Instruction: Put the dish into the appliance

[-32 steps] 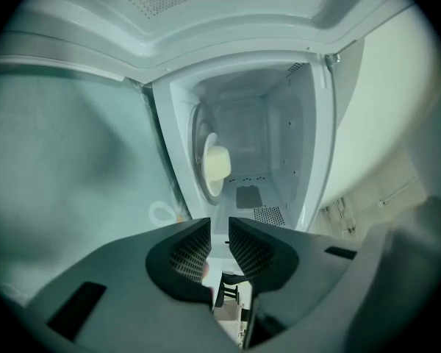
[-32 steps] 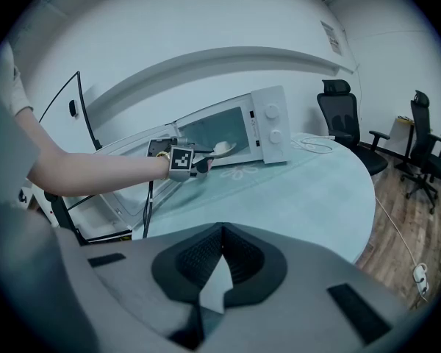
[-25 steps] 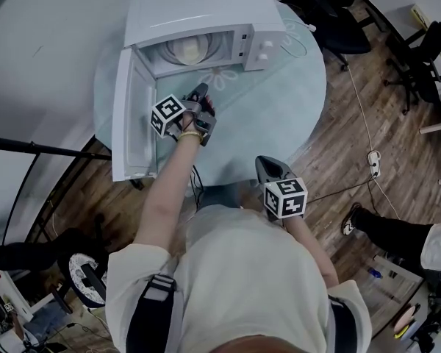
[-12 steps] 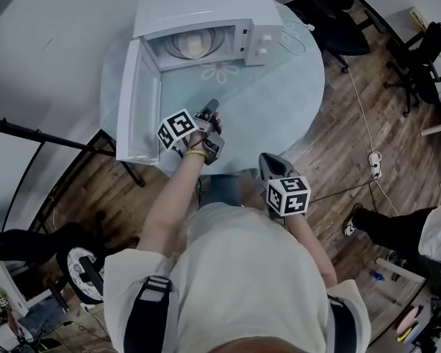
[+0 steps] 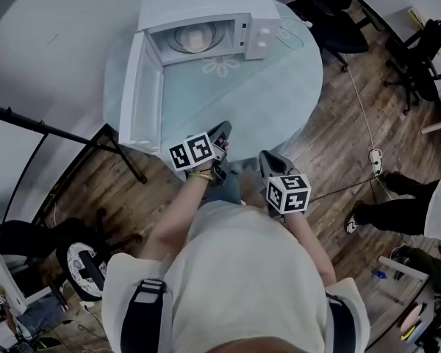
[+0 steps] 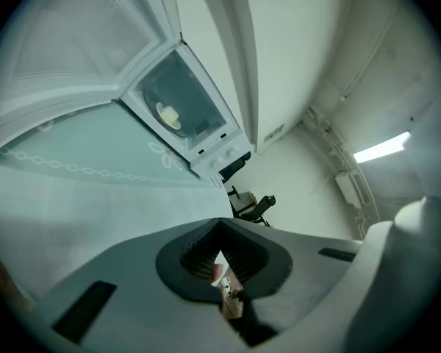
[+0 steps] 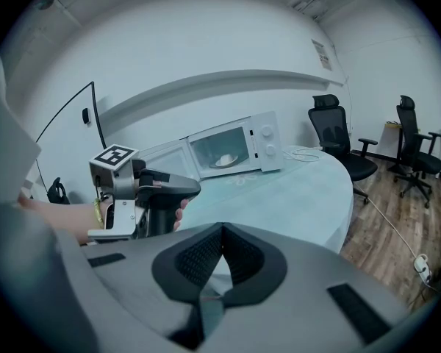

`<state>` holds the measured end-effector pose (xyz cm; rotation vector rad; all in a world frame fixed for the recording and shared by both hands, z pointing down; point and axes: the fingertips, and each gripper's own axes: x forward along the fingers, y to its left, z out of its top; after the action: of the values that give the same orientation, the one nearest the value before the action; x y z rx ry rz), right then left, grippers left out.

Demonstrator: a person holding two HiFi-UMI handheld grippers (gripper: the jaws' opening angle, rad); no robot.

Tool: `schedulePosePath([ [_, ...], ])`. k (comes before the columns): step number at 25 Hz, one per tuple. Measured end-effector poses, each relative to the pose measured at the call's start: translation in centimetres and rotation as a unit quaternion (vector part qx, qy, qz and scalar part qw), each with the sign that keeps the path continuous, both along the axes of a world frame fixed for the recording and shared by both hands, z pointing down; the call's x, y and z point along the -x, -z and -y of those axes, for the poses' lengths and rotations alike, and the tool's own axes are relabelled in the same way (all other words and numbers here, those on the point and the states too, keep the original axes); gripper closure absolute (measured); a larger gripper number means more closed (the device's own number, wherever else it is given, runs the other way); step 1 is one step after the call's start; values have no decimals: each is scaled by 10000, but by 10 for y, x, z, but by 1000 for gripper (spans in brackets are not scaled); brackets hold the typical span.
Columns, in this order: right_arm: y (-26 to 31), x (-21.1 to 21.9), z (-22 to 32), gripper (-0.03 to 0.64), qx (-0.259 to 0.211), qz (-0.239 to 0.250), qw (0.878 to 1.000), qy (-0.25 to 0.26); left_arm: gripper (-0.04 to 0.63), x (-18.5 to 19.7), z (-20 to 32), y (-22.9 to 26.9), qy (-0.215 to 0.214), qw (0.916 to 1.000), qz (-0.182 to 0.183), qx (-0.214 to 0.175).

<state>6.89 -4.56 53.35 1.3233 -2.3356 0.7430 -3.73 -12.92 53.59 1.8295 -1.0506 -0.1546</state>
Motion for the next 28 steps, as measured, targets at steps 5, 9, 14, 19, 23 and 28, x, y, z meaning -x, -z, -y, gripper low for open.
schedulePosePath([
  [5,3,1,-12,611,-33,39,10000,6,586,-18,-37,-5,-413,9976,553,-79],
  [9,3,1,-19,611,-45,90,9999,5,586,-25,-57,-11,-584,9945,863,-71],
  [14,5,5,-28,611,-71,131,9999,51,586,-31,-77,-10,-814,9901,1134,-174],
  [19,9,10,-36,611,-134,144,9997,142,586,-34,-95,-13,-948,9881,1209,-118],
  [23,11,12,-41,611,-166,136,9996,179,586,-33,-104,-16,-960,9881,1198,-67],
  [28,13,12,-45,611,-259,70,9995,168,586,-32,-108,-15,-919,9894,1125,-69],
])
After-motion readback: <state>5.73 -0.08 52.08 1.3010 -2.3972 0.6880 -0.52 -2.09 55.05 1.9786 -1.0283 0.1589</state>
